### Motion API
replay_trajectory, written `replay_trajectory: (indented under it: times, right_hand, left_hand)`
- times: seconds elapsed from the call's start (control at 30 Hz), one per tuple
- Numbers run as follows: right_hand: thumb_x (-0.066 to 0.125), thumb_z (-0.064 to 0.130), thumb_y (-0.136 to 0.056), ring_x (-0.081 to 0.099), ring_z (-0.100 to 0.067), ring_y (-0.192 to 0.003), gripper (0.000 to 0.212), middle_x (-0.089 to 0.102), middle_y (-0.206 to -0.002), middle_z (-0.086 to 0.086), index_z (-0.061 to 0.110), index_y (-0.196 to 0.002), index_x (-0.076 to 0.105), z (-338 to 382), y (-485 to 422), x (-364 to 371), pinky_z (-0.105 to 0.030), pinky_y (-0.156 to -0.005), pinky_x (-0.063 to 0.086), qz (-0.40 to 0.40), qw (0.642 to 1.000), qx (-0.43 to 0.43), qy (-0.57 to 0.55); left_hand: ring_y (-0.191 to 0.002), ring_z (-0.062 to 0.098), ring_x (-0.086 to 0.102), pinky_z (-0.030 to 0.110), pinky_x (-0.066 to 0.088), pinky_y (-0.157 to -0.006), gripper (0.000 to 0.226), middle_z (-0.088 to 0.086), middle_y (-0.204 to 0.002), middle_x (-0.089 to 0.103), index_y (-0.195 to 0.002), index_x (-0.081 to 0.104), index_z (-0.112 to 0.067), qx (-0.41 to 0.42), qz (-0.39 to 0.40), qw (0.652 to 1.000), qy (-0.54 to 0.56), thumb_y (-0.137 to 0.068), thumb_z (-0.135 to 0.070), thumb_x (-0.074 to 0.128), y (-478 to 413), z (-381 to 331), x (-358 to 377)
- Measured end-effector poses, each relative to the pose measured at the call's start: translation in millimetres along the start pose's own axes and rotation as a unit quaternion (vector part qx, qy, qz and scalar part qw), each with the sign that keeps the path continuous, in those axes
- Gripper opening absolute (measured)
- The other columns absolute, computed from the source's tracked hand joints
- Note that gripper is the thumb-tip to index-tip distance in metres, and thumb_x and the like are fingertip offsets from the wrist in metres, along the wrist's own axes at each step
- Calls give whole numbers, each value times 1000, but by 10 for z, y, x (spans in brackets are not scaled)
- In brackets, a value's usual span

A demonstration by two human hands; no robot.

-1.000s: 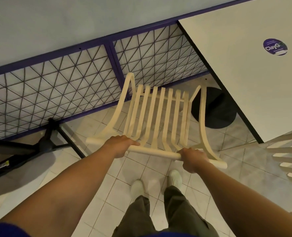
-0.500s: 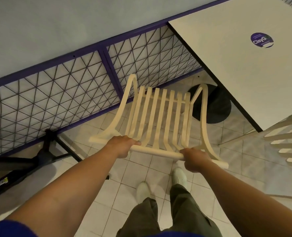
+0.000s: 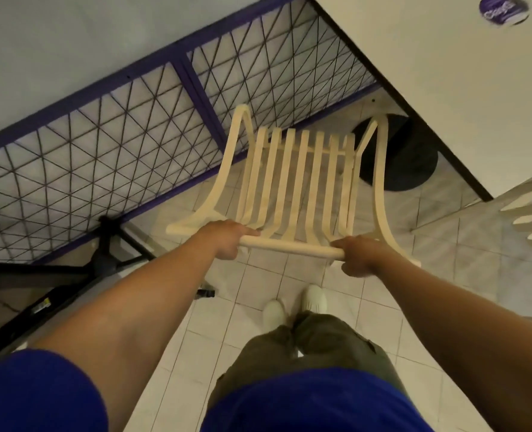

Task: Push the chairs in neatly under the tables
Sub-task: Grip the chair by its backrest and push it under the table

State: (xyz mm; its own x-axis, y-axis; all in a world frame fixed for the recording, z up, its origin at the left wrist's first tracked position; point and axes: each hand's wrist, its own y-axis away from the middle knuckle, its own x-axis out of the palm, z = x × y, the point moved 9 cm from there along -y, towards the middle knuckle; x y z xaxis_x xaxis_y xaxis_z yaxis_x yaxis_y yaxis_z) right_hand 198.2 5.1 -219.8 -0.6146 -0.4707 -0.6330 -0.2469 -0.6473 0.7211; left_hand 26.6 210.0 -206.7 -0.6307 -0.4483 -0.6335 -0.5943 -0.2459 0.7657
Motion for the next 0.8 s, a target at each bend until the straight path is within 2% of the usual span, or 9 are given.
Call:
replay_trajectory:
  times: [0.23,0.4,0.53,0.67,0.73,0.8]
  right_hand:
    - [66,17,-84,60,-18,-89,46,62,-100,5,31,-127,57,-4,-23,-4,-39,-88,52,0,1000,22,17]
    - [67,11,-82,61,-17,-84,46,61,-93,5,31,-122,60,-12,-27,2,-40,-86,55,-11,999,49,15]
    - [67,9,-83,60,-15,-81,46,60,-90,7,35,-120,61,-18,-39,21,-38,-83,55,-25,997,65,21]
    - [65,11,-83,61,-17,-89,59,62,-104,7,45,-130,54,-67,-17,21,-36,-82,53,-37,993,106,35]
    - [63,11,-85,61,-18,-94,68,61,-113,4,48,-139,45,-66,3,32,-36,-83,53,-28,991,127,30]
    - [62,12,-86,61,-19,-99,69,61,-118,4,48,-141,42,-8,21,30,-36,-85,53,-28,990,135,31]
  left_hand:
    - [-104,26,60,36,50,-83,84,5,-135,53,-151,27,-55,-9,0,1000,-20,-93,-1,54,7,11,-6]
    - [-86,22,56,36,50,-73,88,4,-123,55,-150,25,-58,-3,4,999,-32,-93,3,52,-37,49,-25]
    - [-88,23,56,39,53,-78,90,5,-123,54,-151,22,-58,31,24,998,-40,-92,3,51,-90,93,-10]
    - [-91,22,51,33,42,-75,85,8,-129,52,-156,20,-49,67,22,997,-39,-95,1,53,-94,40,-41]
    - [-96,24,54,33,42,-75,85,8,-131,51,-156,20,-48,79,19,996,-38,-95,1,54,-87,48,-13]
    - [-93,24,54,34,43,-72,87,7,-127,51,-156,19,-49,82,18,996,-39,-94,3,54,-88,89,-8]
